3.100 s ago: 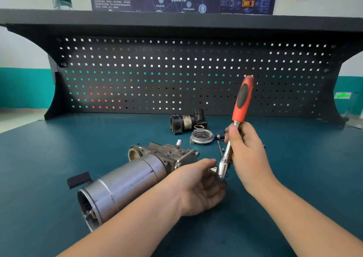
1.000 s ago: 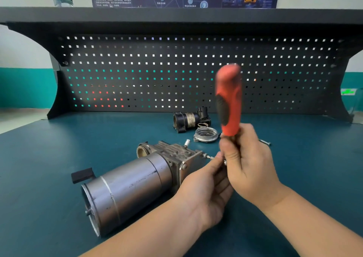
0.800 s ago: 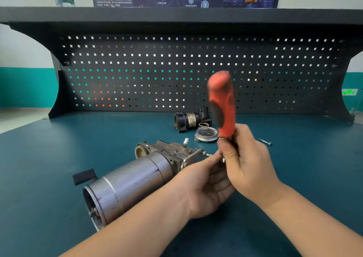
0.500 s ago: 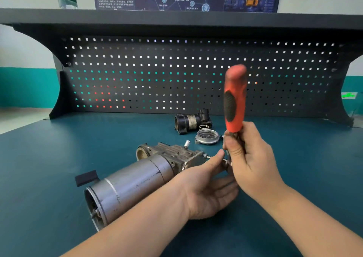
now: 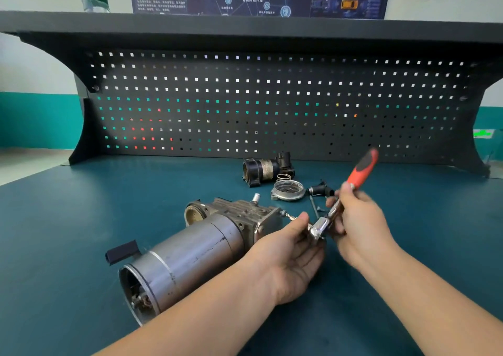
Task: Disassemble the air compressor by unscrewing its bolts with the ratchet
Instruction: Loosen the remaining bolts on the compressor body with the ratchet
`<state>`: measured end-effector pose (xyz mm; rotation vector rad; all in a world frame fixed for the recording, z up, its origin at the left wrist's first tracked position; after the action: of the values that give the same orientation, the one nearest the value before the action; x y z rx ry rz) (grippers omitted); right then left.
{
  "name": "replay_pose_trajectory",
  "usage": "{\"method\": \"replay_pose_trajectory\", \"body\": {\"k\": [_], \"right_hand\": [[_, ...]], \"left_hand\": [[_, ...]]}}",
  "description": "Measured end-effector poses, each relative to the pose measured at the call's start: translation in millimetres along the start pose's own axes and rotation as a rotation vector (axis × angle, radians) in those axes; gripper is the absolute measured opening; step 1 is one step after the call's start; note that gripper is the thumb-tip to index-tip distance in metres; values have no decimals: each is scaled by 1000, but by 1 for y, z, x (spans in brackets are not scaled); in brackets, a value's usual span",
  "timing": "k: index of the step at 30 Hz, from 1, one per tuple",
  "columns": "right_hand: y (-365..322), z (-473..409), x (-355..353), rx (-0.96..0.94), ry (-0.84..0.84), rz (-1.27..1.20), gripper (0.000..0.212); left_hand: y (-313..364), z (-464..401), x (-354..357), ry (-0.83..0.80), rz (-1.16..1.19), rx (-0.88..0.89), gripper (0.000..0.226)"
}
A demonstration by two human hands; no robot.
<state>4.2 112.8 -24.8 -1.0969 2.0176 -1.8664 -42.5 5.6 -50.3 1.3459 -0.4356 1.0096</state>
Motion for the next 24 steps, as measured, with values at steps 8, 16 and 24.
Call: {"method": "replay_pose_trajectory", "body": {"k": [8,16,24], "right_hand": [[-30,26,22,-648,-278,615,12],[-28,38,36,-783,-324,788,8],[20,-1,1,245,73,-184,29]], "left_hand": [[-2,-4,1,-53,-26,10,17],[0,-1,-2,-70,-28,19,16],[-1,-3,-3,-8,-34,46,14]]}}
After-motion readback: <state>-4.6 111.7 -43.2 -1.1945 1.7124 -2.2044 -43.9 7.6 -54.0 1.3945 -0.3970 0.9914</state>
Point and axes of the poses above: each hand's wrist, its own z-axis away from the middle knuckle, its own x-axis out of the palm, y = z × x, the point moved 4 cm from there along -z, towards the middle knuckle, and after that the axes turned 13 degrees about -y, right-handed, at the moved point
